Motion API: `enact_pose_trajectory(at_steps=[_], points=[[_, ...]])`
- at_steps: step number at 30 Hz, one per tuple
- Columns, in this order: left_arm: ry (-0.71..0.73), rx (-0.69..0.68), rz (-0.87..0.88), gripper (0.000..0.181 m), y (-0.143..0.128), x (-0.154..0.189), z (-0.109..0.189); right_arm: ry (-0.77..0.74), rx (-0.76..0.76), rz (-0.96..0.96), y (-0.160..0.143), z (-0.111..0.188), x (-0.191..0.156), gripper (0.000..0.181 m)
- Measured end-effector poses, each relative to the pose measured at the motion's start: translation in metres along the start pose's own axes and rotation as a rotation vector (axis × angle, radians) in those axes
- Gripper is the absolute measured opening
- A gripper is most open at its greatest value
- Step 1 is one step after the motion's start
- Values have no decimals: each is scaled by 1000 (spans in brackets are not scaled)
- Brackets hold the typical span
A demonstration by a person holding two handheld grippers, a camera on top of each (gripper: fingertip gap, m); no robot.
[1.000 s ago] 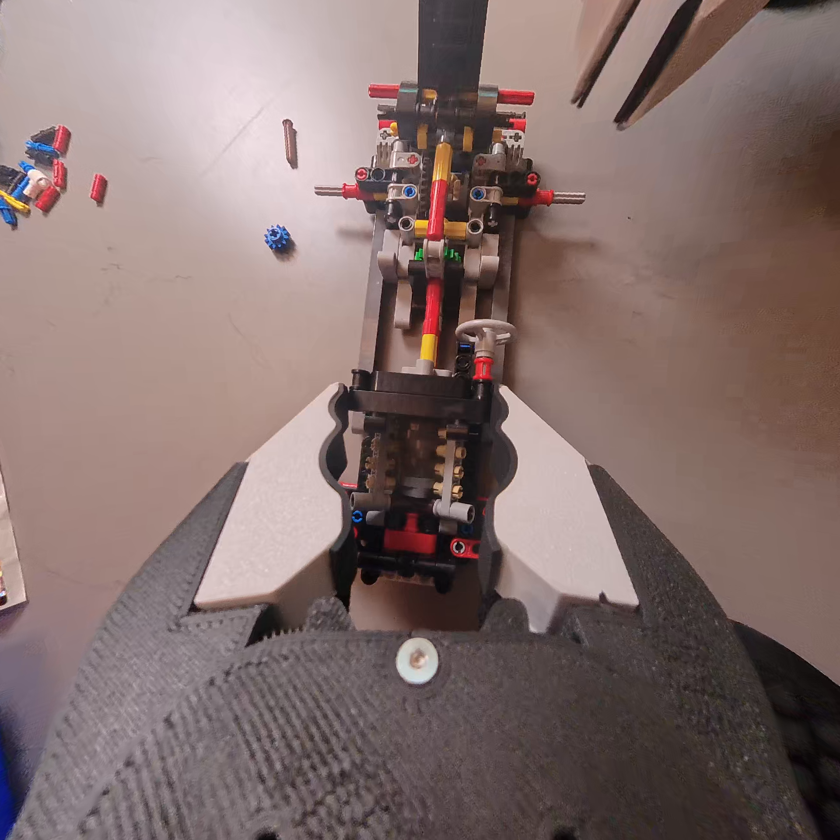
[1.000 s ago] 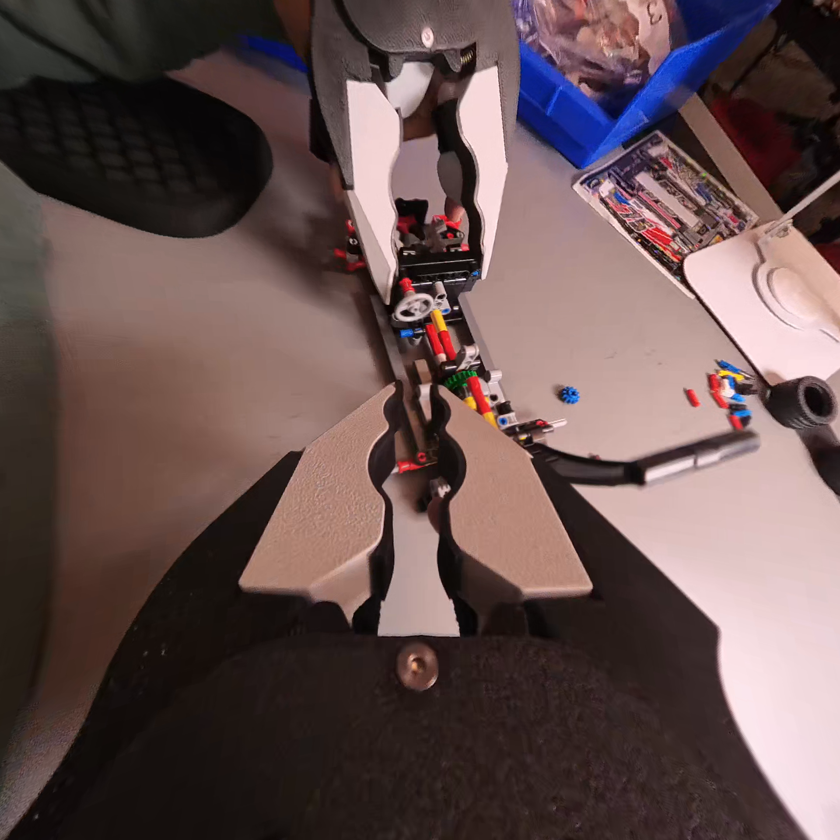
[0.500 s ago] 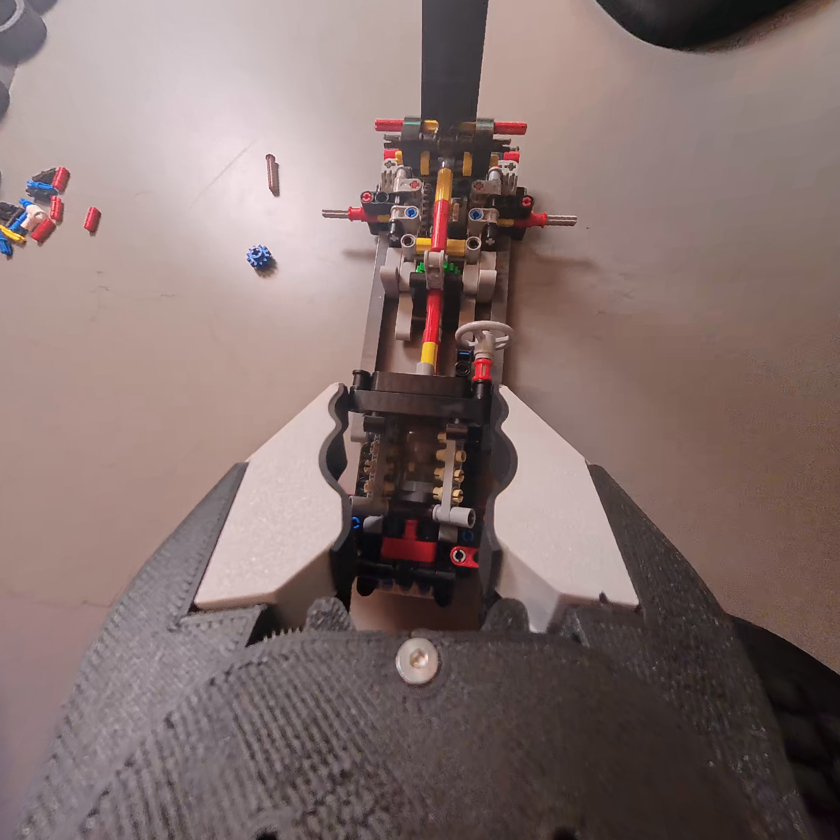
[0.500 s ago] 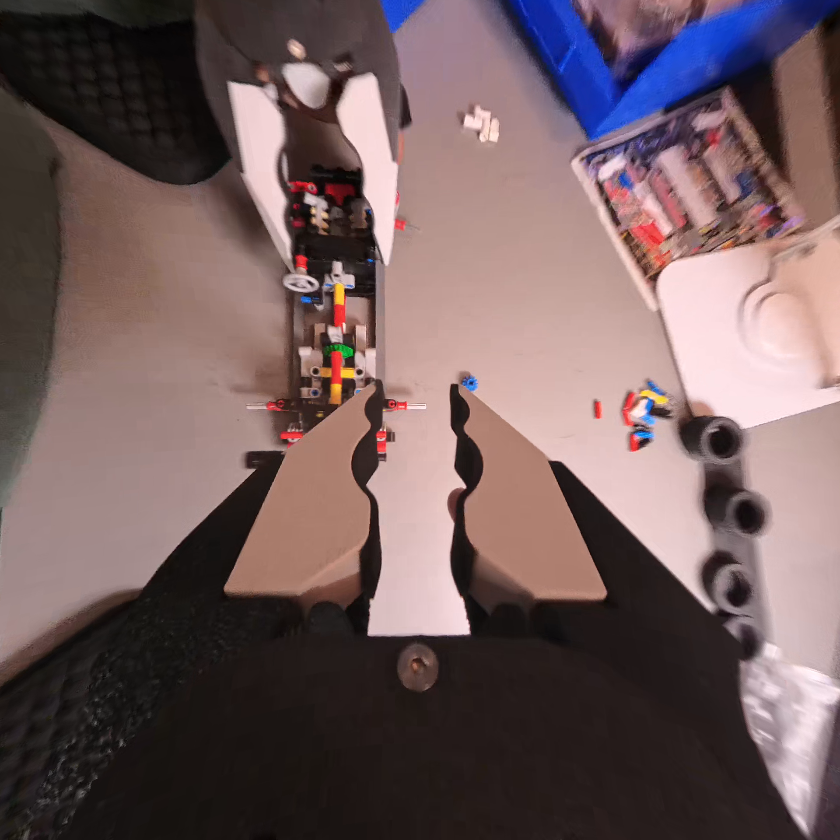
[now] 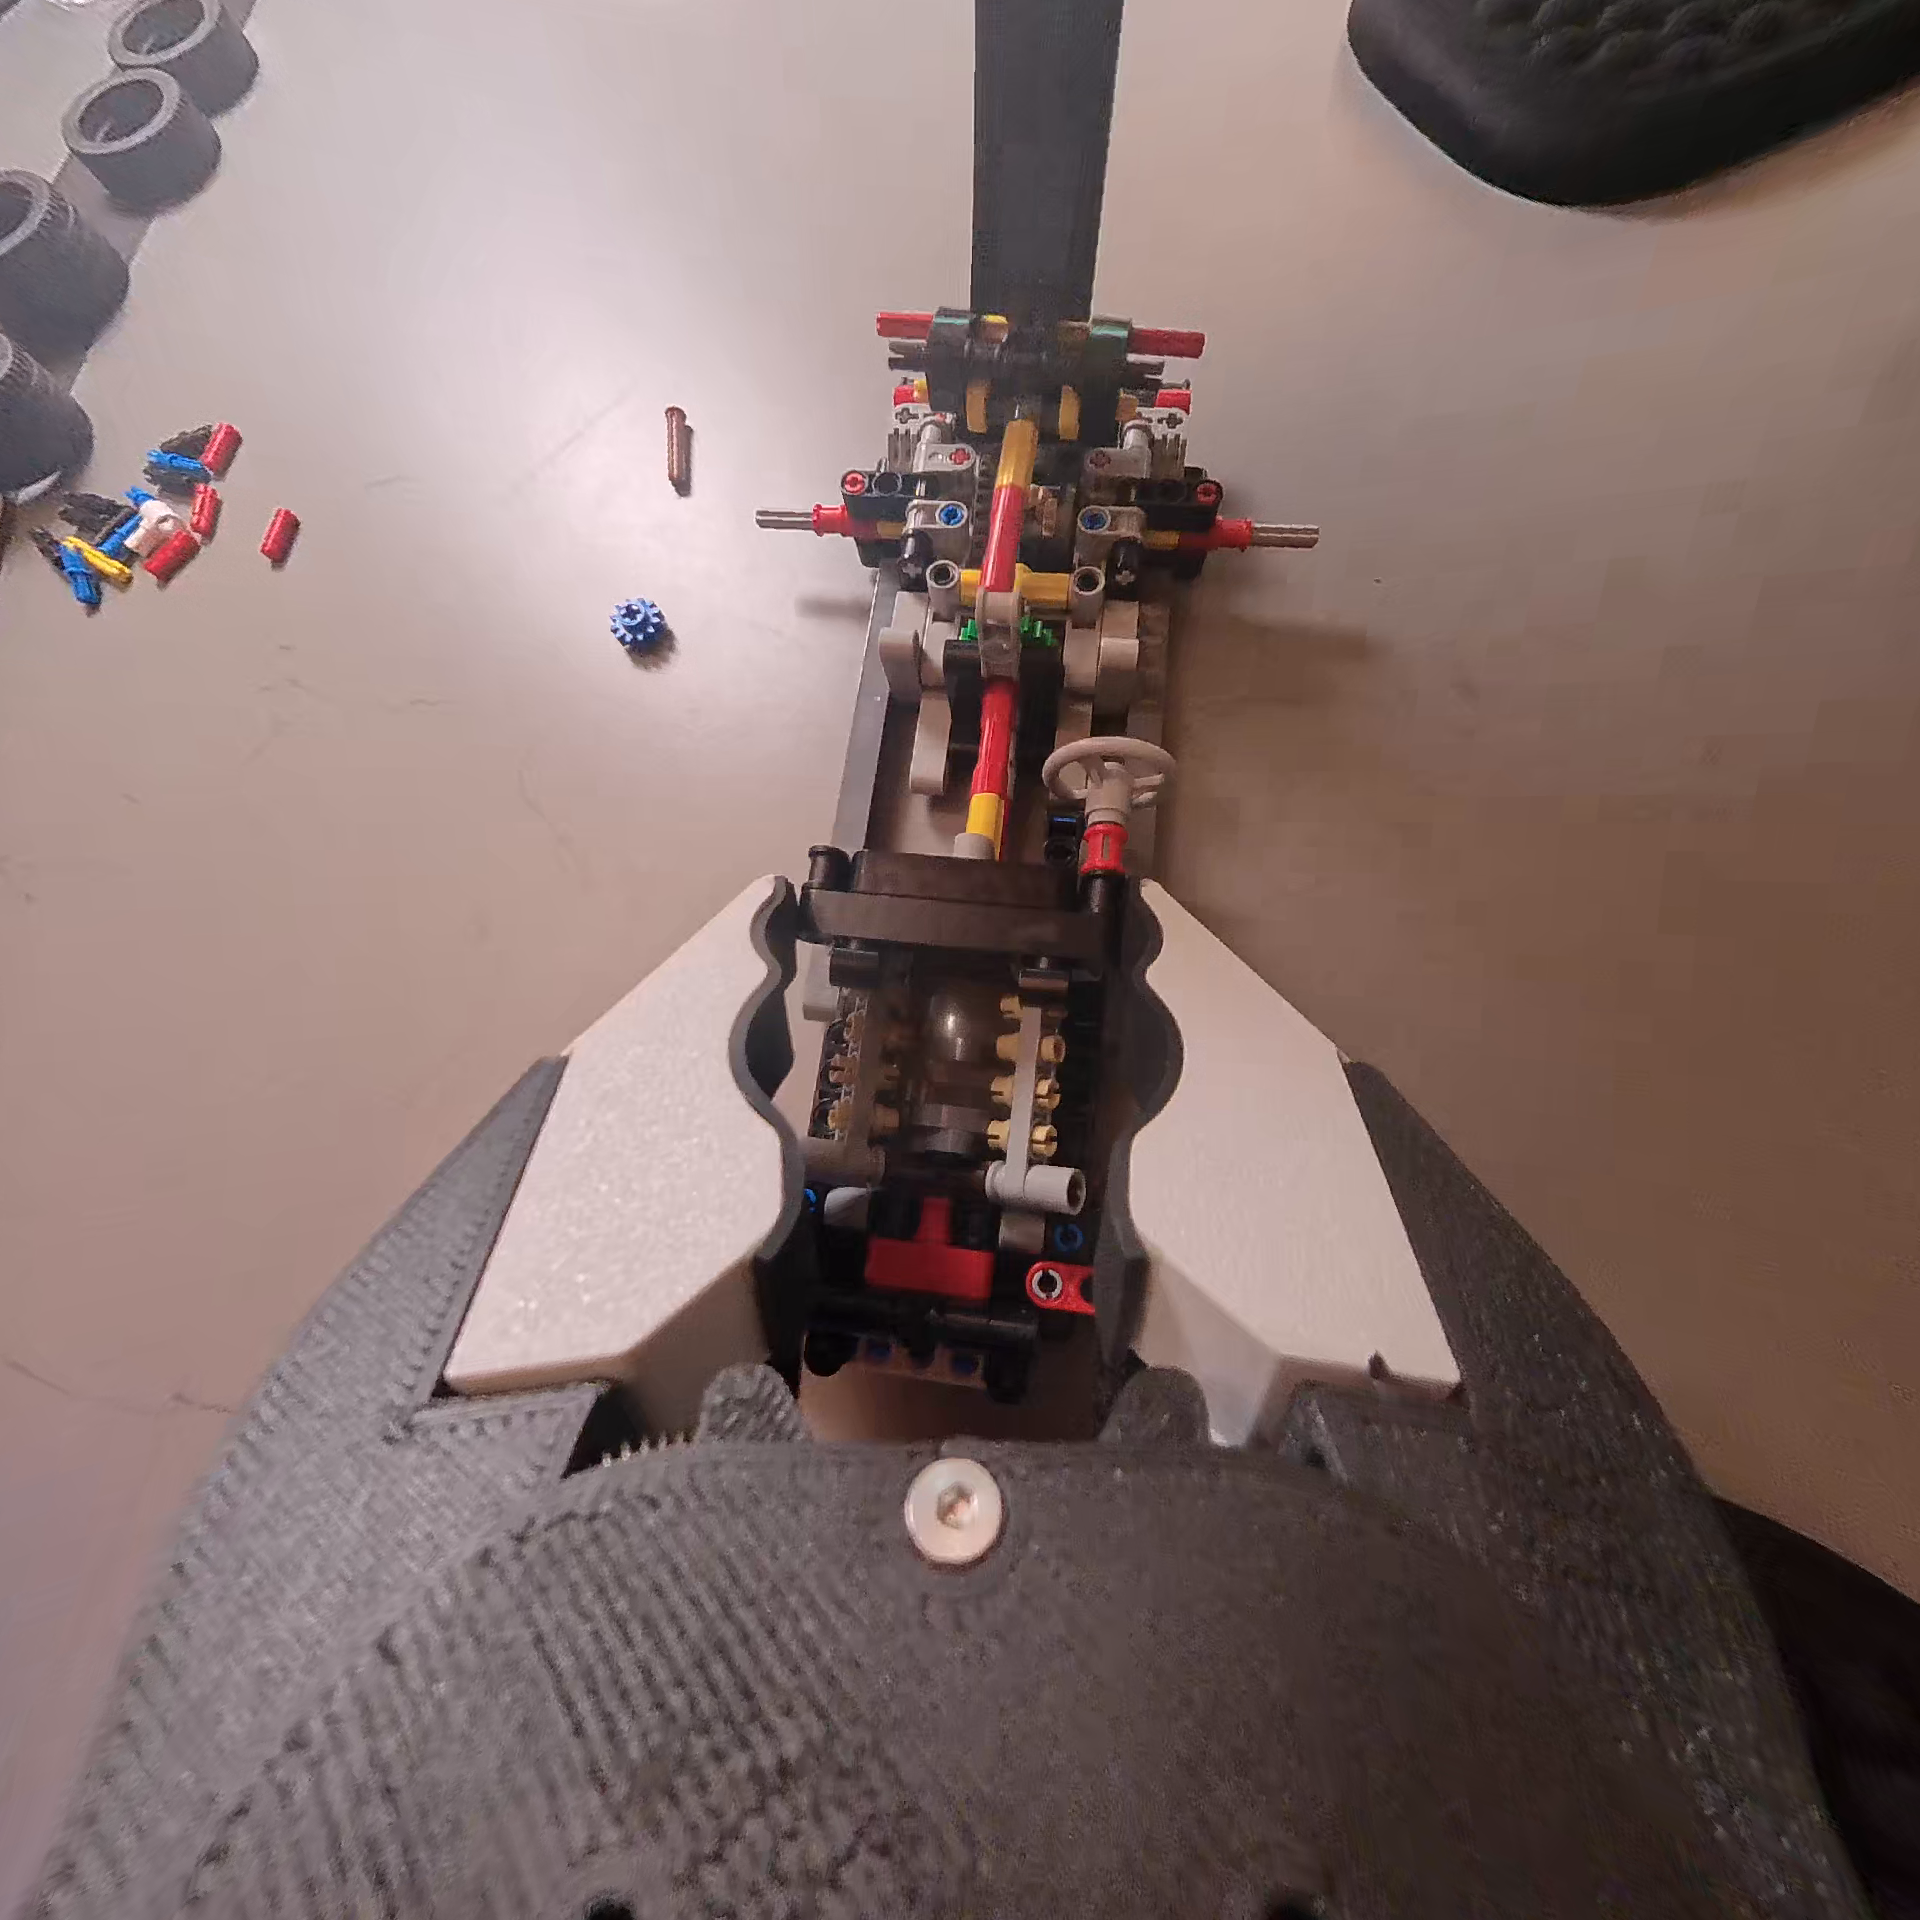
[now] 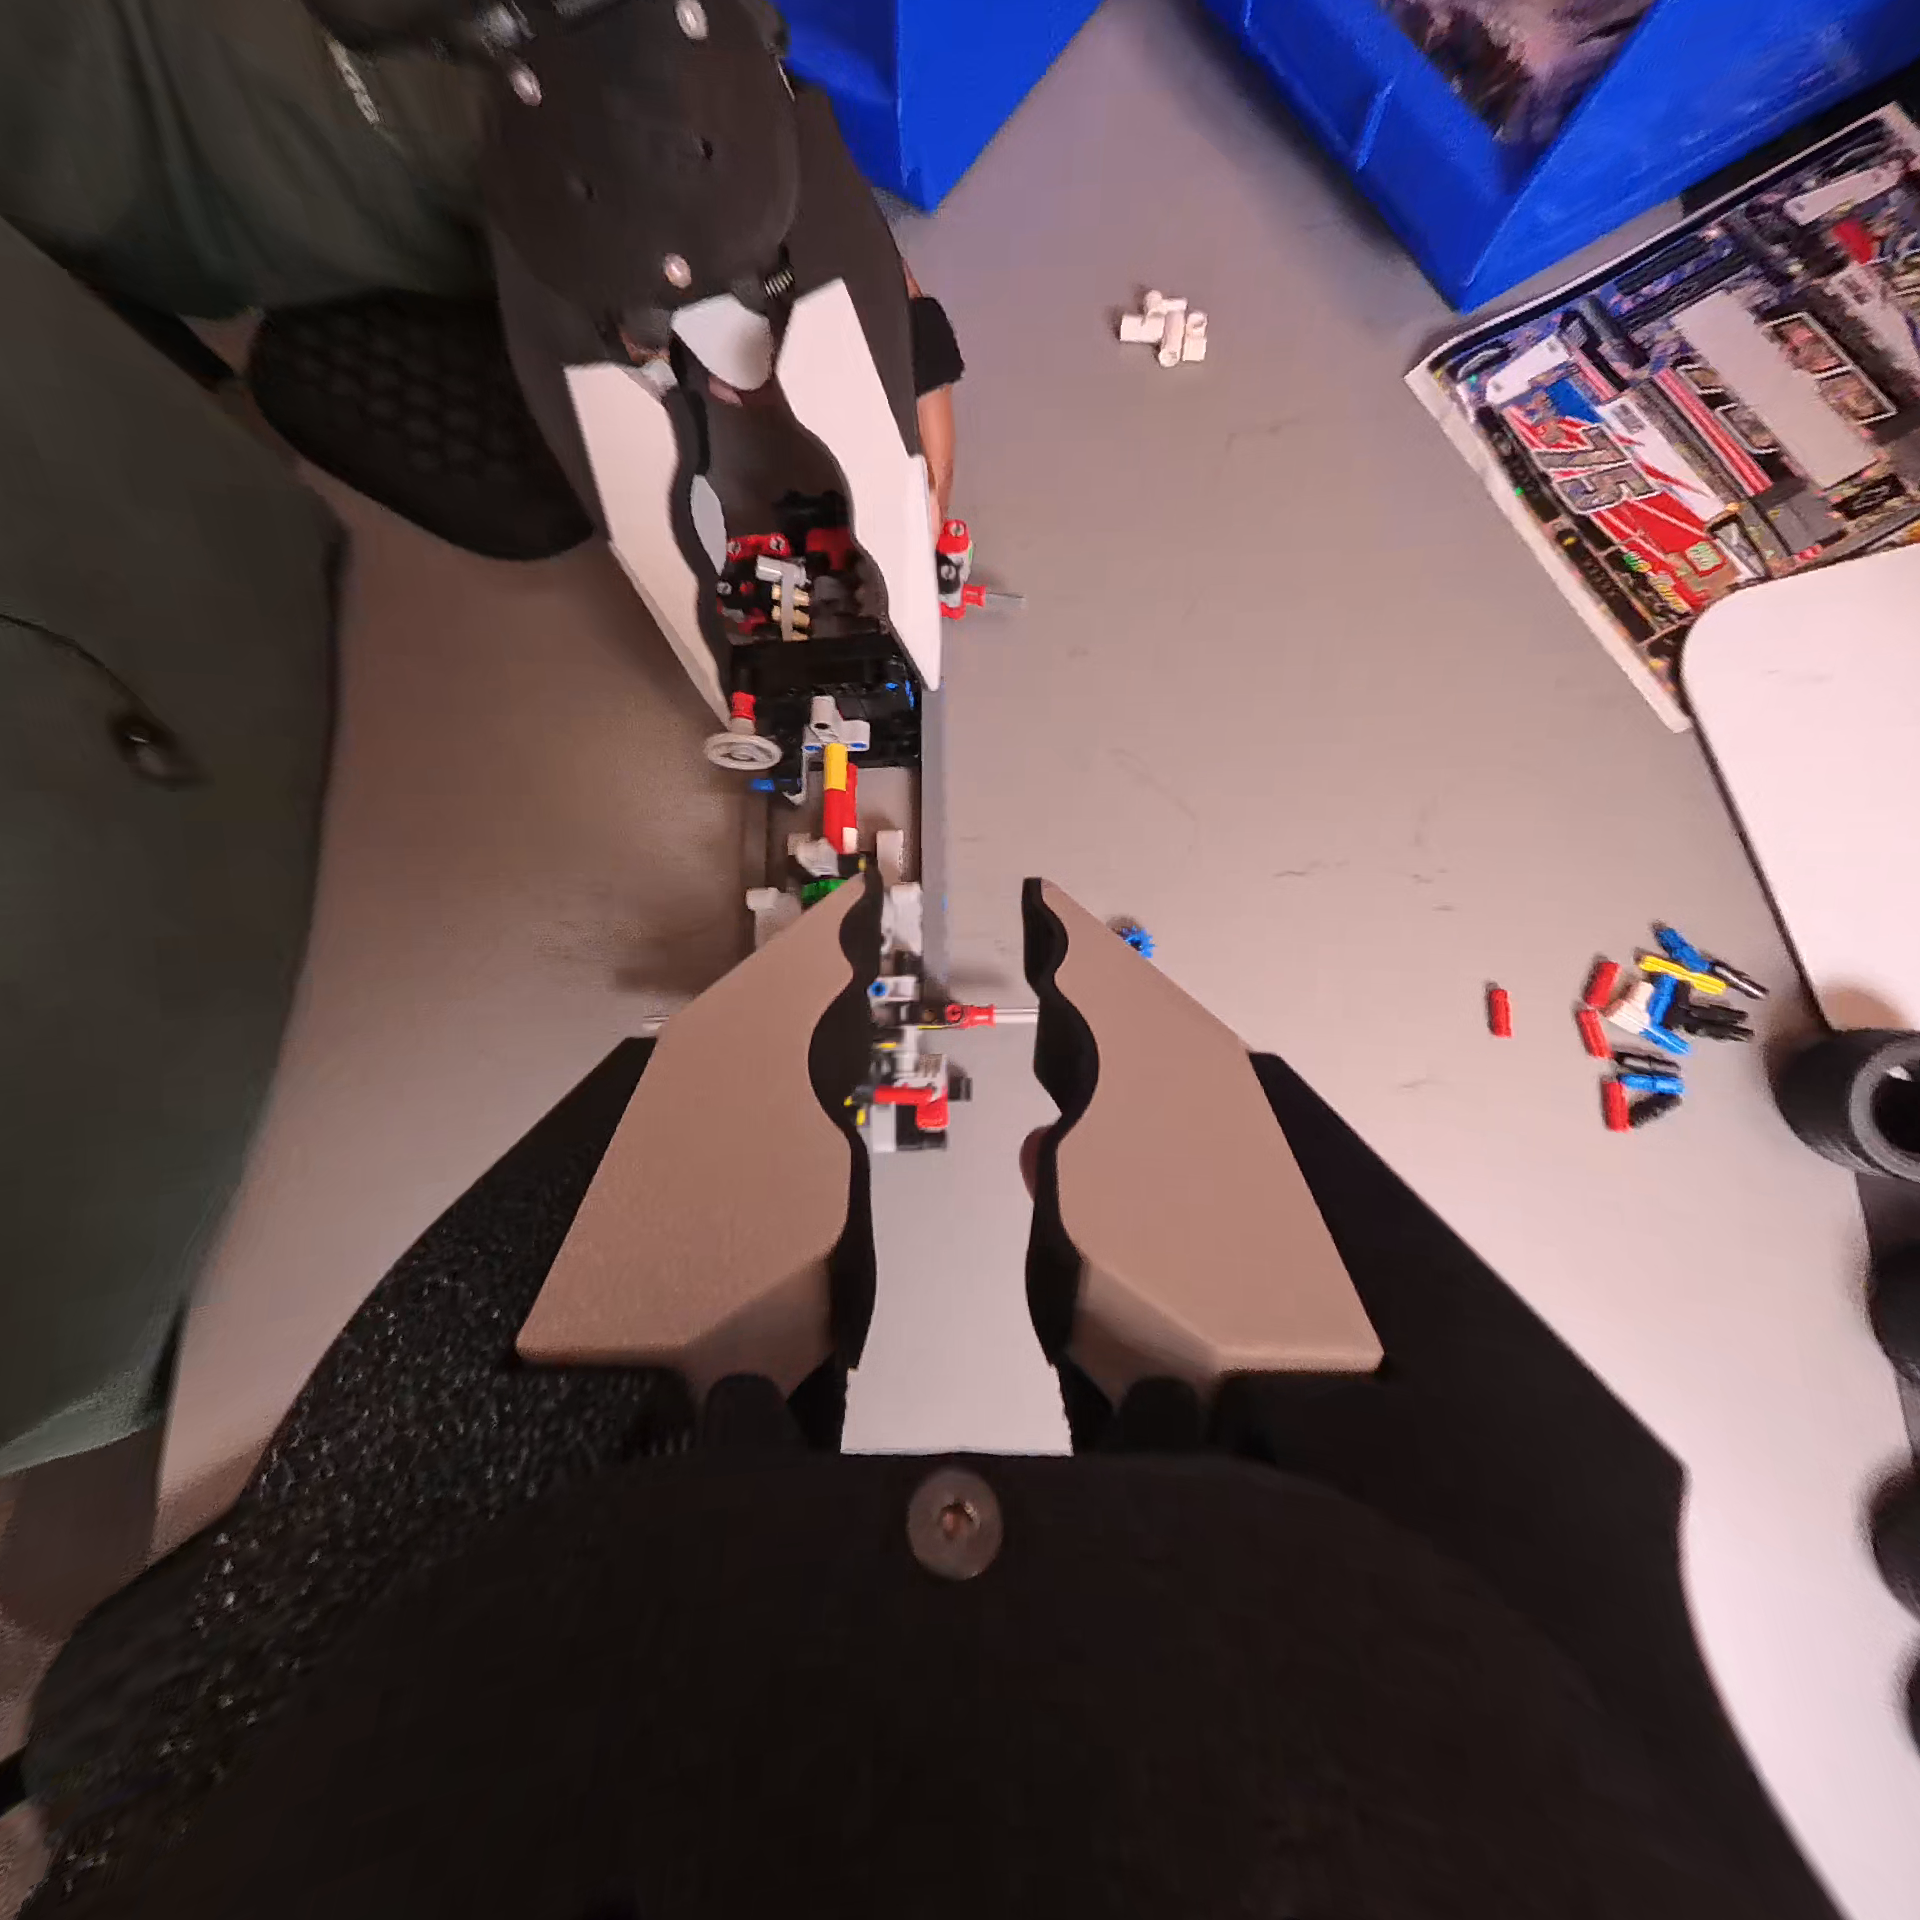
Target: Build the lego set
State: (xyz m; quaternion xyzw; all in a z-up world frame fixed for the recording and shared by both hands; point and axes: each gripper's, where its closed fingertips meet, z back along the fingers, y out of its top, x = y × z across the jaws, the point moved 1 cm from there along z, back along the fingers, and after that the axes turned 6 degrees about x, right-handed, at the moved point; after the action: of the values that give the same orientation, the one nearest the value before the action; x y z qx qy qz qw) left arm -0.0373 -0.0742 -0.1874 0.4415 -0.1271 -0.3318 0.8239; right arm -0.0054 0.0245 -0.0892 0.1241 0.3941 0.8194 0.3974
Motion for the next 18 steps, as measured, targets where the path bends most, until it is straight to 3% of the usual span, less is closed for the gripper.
enact_pose_trajectory(at_steps=[3,7,10,18], points=[[5,1,-3,62,0,-1,0,-27,-59,65,-4,17,-21,30],[3,10,2,61,0,-2,0,-161,-186,158,-37,16,-35,28],[1,12,5,61,0,-2,0,-200,-110,180,-40,20,-41,19],[10,7,-1,61,4,-3,6,-250,53,152,-40,26,-41,18]])
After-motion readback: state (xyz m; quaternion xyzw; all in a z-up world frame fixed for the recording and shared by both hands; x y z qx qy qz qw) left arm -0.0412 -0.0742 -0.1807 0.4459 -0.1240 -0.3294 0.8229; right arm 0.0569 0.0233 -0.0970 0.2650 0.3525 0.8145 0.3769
